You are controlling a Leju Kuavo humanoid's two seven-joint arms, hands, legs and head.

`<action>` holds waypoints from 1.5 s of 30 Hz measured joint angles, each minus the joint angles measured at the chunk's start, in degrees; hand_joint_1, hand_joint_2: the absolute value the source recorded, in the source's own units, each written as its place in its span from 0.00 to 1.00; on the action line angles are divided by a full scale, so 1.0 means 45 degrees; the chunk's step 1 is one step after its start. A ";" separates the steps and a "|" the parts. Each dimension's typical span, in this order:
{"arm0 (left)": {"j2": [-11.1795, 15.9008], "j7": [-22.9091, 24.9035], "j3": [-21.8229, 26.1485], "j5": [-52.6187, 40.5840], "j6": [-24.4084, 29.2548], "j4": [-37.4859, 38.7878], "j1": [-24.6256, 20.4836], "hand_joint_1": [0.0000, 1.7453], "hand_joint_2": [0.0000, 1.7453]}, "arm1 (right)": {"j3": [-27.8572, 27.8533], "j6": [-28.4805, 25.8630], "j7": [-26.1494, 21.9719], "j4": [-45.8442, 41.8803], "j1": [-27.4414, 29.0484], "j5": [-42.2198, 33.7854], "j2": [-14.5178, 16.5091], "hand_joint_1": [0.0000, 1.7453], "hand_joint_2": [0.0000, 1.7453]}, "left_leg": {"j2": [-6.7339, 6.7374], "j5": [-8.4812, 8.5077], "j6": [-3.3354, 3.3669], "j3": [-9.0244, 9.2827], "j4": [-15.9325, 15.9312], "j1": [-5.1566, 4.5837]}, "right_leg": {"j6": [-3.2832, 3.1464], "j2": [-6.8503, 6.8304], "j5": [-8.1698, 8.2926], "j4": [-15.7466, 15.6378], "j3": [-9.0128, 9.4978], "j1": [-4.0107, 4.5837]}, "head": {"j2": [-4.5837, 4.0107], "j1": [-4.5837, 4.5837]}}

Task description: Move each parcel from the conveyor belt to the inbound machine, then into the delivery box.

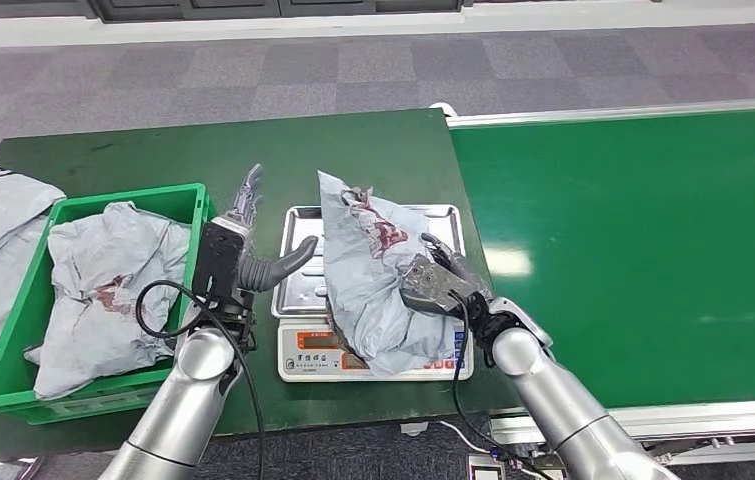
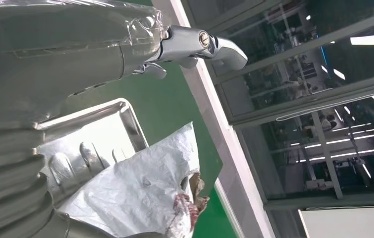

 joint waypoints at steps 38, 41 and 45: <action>-0.0219 -0.1095 -0.1210 -0.2582 -0.1038 0.0379 -0.0493 0.00 1.00 | -0.2868 -0.3291 -0.3514 -0.5688 0.0943 -0.2891 0.0865 0.00 1.00 | -0.0002 0.0002 0.0004 -0.0001 0.0004 -0.0006 | 0.0004 -0.0007 0.0004 -0.0002 -0.0004 -0.0007 | 0.0000 0.0000; -0.0106 -0.1211 -0.1895 -0.3906 -0.1533 0.1224 -0.0650 0.00 1.00 | -0.4000 -0.4200 -0.3544 -0.5690 0.0939 -0.3173 0.0759 0.00 1.00 | -0.0009 0.0008 0.0013 -0.0003 0.0005 -0.0017 | 0.0016 -0.0017 0.0012 -0.0003 -0.0001 -0.0018 | 0.0000 0.0000; -0.0118 -0.1361 -0.2452 -0.4502 -0.1523 0.2271 -0.0911 0.00 1.00 | -0.5184 -0.4386 -0.3577 -0.5591 0.0936 -0.3226 0.0498 0.00 1.00 | 0.0022 0.0005 0.0019 -0.0003 0.0006 -0.0032 | 0.0031 0.0010 0.0023 -0.0003 -0.0012 -0.0033 | 0.0000 0.0000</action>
